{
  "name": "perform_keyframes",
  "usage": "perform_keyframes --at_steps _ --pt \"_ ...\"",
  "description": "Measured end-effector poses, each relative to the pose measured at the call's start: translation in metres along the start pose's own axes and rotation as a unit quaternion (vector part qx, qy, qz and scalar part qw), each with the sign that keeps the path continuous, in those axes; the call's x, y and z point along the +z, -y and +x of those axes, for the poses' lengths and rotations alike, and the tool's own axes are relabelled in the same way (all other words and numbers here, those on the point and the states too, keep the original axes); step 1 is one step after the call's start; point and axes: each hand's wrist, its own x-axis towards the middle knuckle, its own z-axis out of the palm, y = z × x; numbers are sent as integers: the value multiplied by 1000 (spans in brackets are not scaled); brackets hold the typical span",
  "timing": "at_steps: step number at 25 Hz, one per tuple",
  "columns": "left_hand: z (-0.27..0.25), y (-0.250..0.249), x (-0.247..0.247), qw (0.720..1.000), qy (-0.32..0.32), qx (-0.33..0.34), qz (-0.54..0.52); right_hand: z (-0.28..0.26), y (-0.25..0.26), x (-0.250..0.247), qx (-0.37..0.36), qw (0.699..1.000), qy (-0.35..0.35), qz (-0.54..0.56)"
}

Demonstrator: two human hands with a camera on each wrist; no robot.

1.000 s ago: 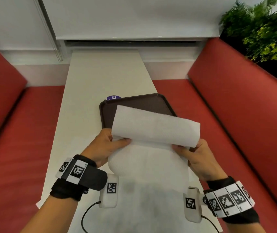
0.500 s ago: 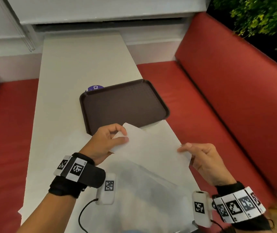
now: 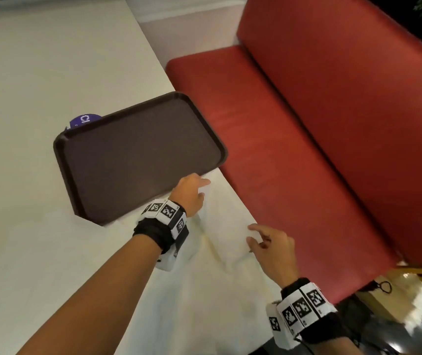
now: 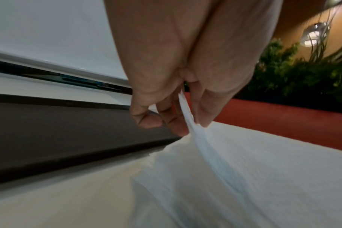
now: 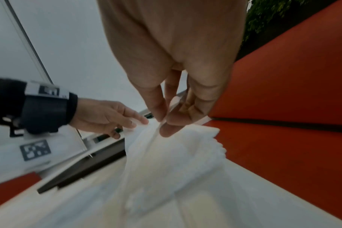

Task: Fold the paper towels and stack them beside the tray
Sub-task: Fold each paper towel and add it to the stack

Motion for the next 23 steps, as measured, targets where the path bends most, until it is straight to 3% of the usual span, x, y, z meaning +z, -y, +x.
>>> perform_keyframes --at_steps 3,6,9,11,13,15,17,23 --pt "13 1 14 982 117 -60 136 20 -15 9 18 992 64 -110" --pt "6 4 16 975 113 -73 177 20 -27 11 13 982 85 -169" --pt "-29 14 1 993 19 -53 106 6 -29 5 -49 986 27 -159" --pt "-68 31 -10 998 -6 -57 21 -11 -26 6 -108 982 -8 -156" --pt "-119 53 -19 996 2 -86 -34 -34 -17 16 -124 978 54 -157" --pt "-172 73 -21 990 13 -126 -60 -55 -10 39 -74 965 174 -184" --pt "-223 87 -15 982 23 -163 -88 -66 -5 64 -35 938 226 -261" --pt "-317 121 13 958 24 -237 -158 -75 3 95 29 944 164 -286"
